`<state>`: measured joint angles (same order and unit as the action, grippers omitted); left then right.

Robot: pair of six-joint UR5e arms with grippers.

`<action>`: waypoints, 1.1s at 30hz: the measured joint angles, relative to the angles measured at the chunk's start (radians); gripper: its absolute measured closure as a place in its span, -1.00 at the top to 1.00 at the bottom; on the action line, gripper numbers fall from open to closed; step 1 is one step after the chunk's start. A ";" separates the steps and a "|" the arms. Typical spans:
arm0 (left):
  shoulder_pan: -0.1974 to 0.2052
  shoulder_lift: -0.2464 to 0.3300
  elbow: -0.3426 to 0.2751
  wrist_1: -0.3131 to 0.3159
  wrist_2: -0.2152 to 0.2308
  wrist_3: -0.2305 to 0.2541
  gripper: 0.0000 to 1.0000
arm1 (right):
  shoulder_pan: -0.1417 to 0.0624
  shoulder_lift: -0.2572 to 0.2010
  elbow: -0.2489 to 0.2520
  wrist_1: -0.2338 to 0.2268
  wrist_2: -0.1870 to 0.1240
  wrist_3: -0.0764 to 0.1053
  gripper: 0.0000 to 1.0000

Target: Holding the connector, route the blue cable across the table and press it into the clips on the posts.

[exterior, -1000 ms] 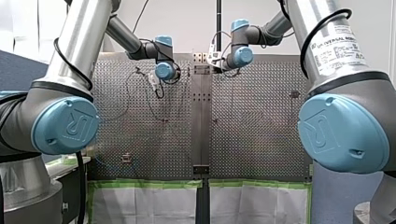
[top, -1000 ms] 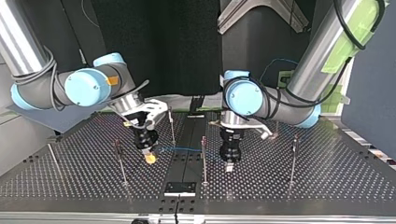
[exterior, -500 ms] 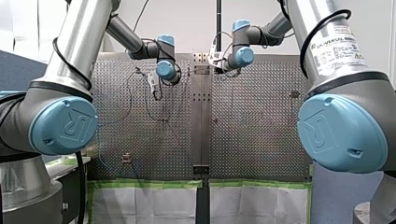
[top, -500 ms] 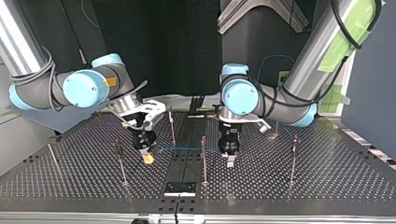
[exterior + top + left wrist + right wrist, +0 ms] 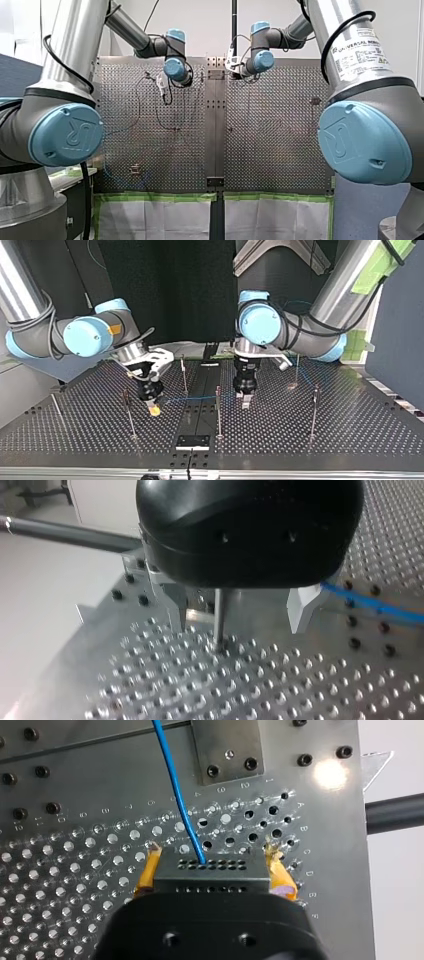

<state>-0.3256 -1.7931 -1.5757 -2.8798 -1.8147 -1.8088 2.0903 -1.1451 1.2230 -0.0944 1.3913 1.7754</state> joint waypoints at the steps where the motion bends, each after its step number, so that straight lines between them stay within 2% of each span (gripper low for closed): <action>1: -0.003 0.008 -0.008 -0.002 0.005 0.001 1.00 | -0.001 0.000 0.000 0.001 0.000 0.000 -1.00; 5: -0.015 0.046 -0.046 -0.016 0.023 0.005 1.00 | -0.006 0.000 0.000 0.006 0.000 0.000 -1.00; 14: -0.043 0.116 -0.112 -0.055 0.027 0.005 1.00 | -0.008 -0.002 0.000 0.008 0.000 -0.002 -1.00; 23: -0.085 0.195 -0.123 -0.073 0.027 0.024 1.00 | -0.010 -0.014 0.000 0.014 0.000 -0.002 -1.00; 28: -0.130 0.219 -0.121 -0.039 0.000 0.026 1.00 | -0.012 -0.028 0.000 0.023 0.000 -0.003 -1.00; 33: -0.175 0.199 -0.097 -0.023 -0.042 0.026 1.00 | -0.012 -0.036 0.000 0.045 0.000 -0.011 -1.00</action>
<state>-0.5002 -1.5936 -1.6730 -2.9032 -1.8565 -1.7830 2.0779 -1.1816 1.2235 -0.0494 1.3915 1.7643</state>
